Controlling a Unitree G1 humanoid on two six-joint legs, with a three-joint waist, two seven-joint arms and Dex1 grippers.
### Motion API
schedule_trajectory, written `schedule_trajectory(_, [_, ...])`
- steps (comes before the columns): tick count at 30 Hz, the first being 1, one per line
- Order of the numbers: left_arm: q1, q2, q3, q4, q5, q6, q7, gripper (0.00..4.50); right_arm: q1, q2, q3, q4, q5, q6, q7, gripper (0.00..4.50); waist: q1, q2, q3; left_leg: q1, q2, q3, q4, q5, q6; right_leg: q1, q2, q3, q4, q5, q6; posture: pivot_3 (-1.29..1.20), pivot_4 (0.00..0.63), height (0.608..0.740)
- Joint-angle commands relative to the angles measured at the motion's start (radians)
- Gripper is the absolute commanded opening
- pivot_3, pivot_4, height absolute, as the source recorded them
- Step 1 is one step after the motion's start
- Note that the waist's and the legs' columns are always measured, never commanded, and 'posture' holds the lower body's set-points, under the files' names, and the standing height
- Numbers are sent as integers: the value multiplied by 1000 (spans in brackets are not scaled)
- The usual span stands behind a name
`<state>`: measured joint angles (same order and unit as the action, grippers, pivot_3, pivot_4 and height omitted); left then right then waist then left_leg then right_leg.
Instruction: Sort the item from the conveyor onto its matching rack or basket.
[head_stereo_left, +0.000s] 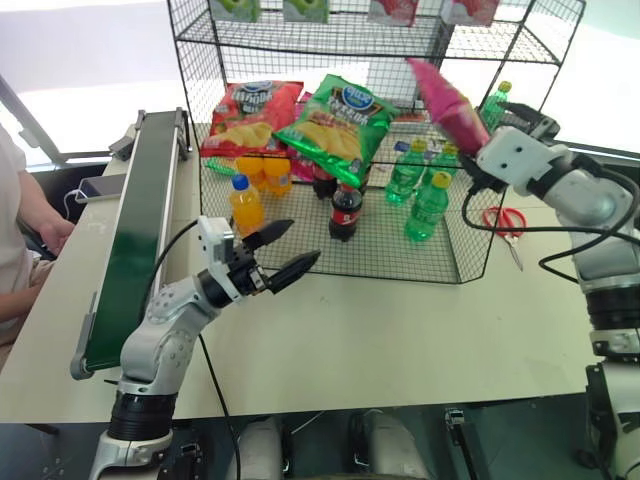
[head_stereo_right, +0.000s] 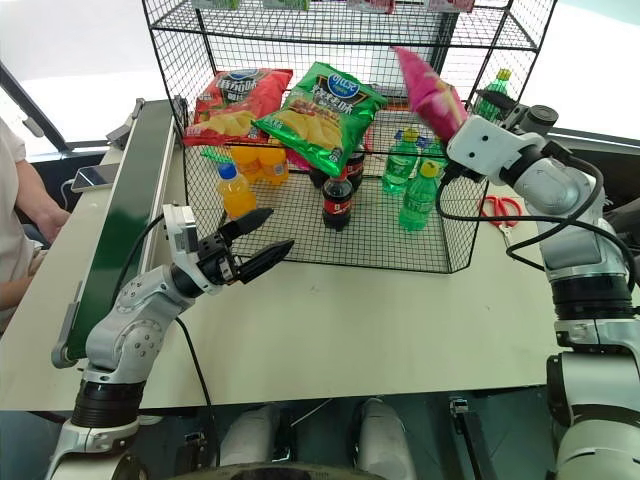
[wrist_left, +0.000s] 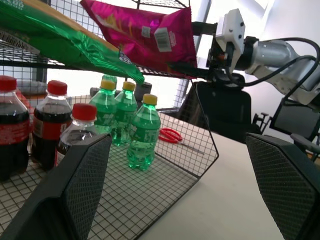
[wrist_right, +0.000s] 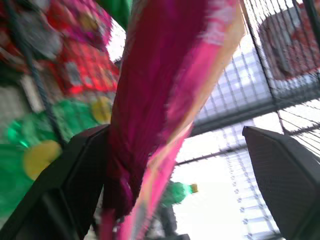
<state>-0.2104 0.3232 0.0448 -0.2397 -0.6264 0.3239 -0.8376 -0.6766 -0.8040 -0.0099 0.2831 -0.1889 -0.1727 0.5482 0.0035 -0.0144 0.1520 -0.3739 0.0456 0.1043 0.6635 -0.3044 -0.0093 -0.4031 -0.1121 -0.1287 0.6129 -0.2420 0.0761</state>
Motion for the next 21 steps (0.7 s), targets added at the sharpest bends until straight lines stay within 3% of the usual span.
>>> schedule_trajectory(1, [-6, 1, -6, -15, 6, -21, -6, 4500, -3, 8, -52, -54, 70, -10, 7, 4479, 1, 0, 0, 0, 0, 0, 0, 0, 0, 0, 0, 0, 0, 0, 0, 0, 150, 740])
schedule_trajectory(3, [-9, 2, -10, -12, 14, -24, -7, 4500, -3, 14, -51, -60, 80, -2, 9, 4479, 1, 0, 0, 0, 0, 0, 0, 0, 0, 0, 0, 0, 0, 0, 0, 0, 150, 740])
schedule_trajectory(6, [-11, 2, -11, -9, 21, -31, -7, 4500, 9, 15, -42, -65, 88, 14, 17, 3687, 1, 0, 0, 0, 0, 0, 0, 0, 0, 0, 0, 0, 0, 0, 0, 0, 150, 740])
schedule_trajectory(13, [-8, 4, -14, -8, 35, -40, -6, 4500, 4, 13, -22, -36, 64, -26, 1, 195, 1, 0, 0, 0, 0, 0, 0, 0, 0, 0, 0, 0, 0, 0, 0, 0, 150, 740])
schedule_trajectory(21, [-7, 5, -20, -9, 42, -47, 1, 4500, -78, 13, 37, 97, -87, -102, -119, 87, -1, 0, 0, 0, 0, 0, 0, 0, 0, 0, 0, 0, 0, 0, 0, 0, 150, 740])
